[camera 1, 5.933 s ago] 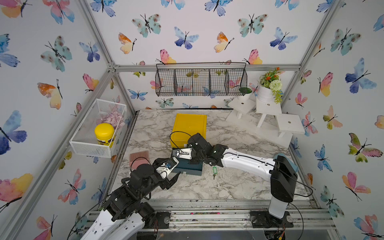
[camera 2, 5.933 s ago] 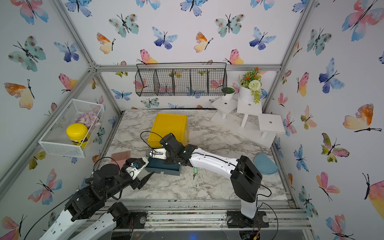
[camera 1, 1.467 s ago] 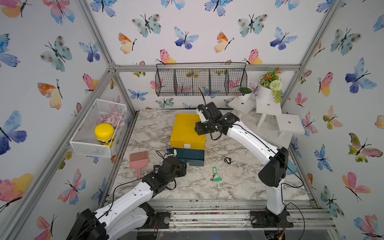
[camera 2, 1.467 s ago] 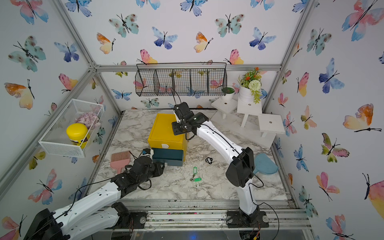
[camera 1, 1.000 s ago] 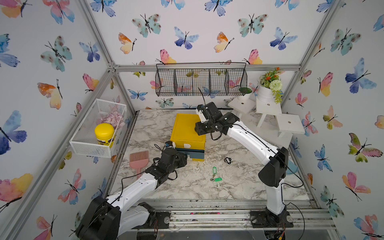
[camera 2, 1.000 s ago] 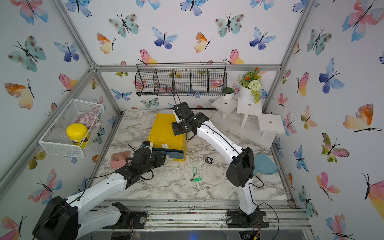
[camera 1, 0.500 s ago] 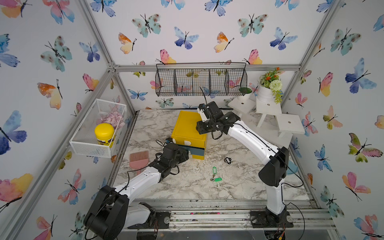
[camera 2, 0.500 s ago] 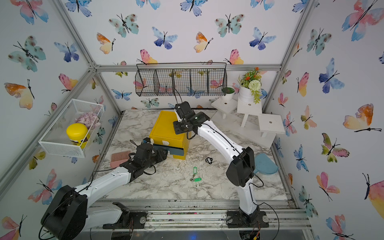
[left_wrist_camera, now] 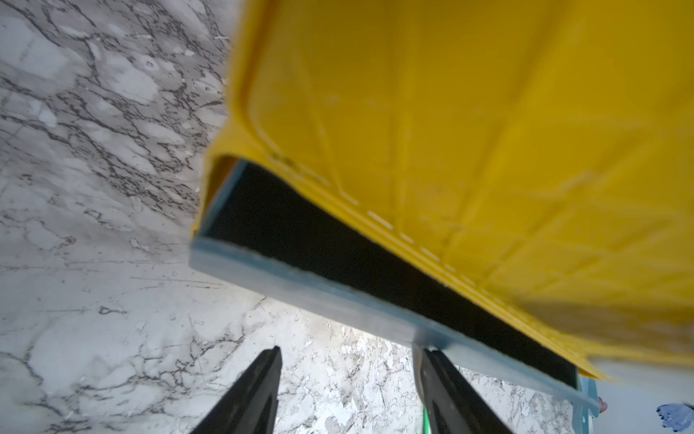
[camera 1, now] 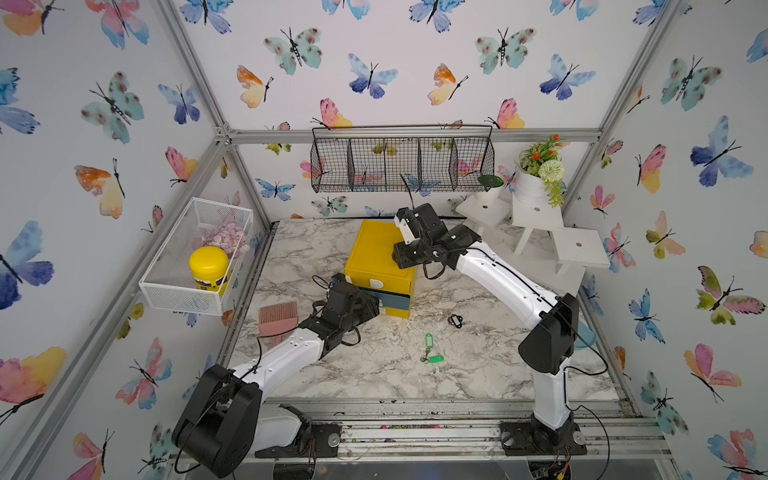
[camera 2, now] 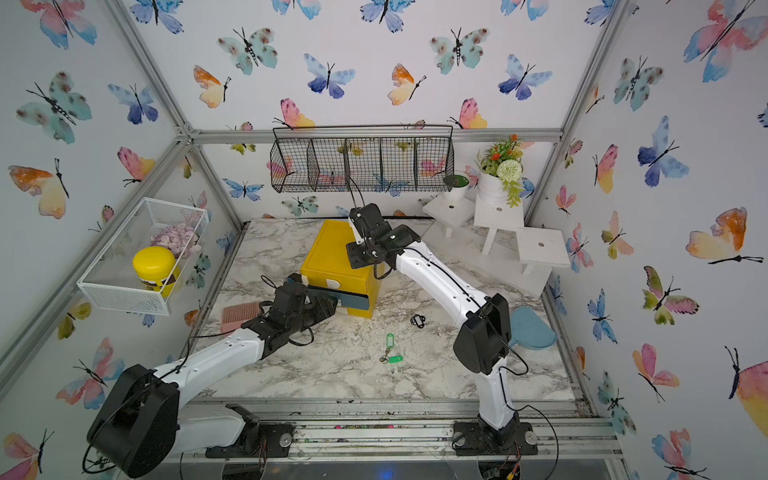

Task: Take the keys out of the drawer
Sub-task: Close the drawer in the storage box.

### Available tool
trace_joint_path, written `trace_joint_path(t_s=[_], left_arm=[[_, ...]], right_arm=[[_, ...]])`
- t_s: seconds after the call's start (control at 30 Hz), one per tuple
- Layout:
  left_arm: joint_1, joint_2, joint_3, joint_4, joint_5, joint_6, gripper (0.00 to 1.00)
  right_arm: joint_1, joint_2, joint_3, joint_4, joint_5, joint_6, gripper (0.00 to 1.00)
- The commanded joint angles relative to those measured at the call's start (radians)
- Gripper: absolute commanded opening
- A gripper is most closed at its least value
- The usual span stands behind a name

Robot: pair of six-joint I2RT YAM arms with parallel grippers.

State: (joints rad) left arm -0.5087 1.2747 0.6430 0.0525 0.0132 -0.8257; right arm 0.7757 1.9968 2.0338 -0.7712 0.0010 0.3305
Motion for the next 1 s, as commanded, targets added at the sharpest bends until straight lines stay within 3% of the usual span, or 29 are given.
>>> trace_joint_path(t_s=[0.0,0.4,0.53,0.97], left_arm=[[0.015,-0.051,-0.034,0.032,0.005,-0.072,0.65],[0.053,-0.135,-0.132,0.086,0.02,-0.204,0.57],[0.067,-0.098,-0.131,0.123,0.056,-0.233,0.5],[0.069,0.008,-0.108,0.312,0.004,-0.389,0.52]], right_arm=[[-0.004,-0.001,-0.057,-0.077,-0.01,0.013,0.43],[-0.006,0.012,-0.041,-0.08,-0.024,0.018,0.41],[-0.006,0.015,-0.037,-0.079,-0.034,0.019,0.41],[-0.007,-0.001,-0.049,-0.068,-0.021,0.015,0.4]])
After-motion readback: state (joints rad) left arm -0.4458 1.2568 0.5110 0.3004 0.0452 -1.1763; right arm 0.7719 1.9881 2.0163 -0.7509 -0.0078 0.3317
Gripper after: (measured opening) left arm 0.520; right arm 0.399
